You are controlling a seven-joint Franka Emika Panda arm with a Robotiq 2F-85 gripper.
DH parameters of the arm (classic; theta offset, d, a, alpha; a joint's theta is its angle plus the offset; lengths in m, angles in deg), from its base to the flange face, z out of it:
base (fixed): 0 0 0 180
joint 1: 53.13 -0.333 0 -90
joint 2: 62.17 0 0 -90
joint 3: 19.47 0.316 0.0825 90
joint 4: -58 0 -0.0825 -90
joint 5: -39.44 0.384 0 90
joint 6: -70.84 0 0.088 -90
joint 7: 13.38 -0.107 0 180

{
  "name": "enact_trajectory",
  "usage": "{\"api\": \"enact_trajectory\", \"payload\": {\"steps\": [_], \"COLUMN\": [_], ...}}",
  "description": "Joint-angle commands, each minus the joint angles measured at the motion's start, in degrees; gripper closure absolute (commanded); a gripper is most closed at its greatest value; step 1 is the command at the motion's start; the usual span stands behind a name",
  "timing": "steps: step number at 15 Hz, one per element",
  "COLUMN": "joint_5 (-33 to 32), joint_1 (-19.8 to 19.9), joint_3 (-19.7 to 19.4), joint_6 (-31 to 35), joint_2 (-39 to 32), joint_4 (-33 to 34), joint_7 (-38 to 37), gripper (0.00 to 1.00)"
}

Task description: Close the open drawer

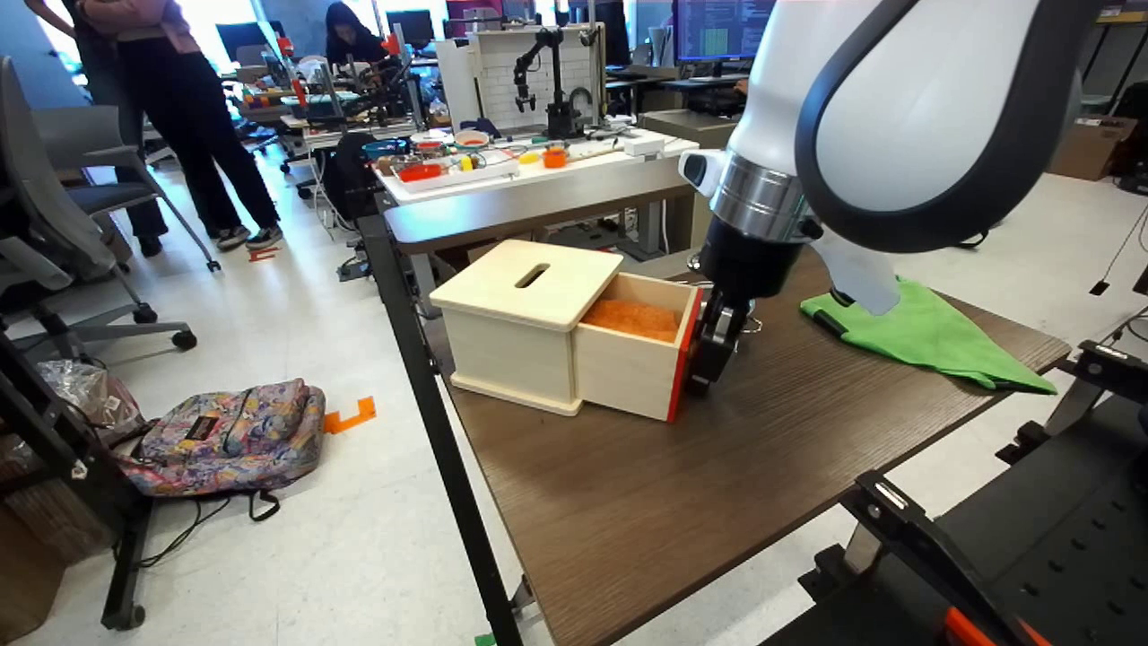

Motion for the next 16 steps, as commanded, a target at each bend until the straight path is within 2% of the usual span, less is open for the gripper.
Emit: {"api": "enact_trajectory", "payload": {"steps": [1,3,4,5,6,13,14,15,16], "joint_5": [-0.9,-1.0,-1.0,-1.2,-1.1,-1.3,-1.4,-1.5,-1.5], "joint_1": [-0.9,-1.3,-1.3,-1.2,-1.0,-1.1,-1.4,-1.6,-2.1], "joint_3": [-0.5,-0.7,-0.7,-0.6,-0.3,-0.5,-0.7,-1.0,-1.3], "joint_6": [1.2,1.6,1.7,1.6,1.5,1.1,0.9,1.0,0.6], "joint_2": [1.6,1.9,1.8,1.5,1.3,1.1,1.2,1.3,1.5], "joint_4": [-0.3,-0.4,-0.4,-0.2,-0.1,-0.4,-0.4,-0.5,-0.5], "joint_7": [0.0,0.0,0.0,0.3,0.5,0.8,0.7,0.7,0.6], "gripper": [0.21,0.06,0.48,0.44,0.44,0.95,0.98,0.95,1.0]}}
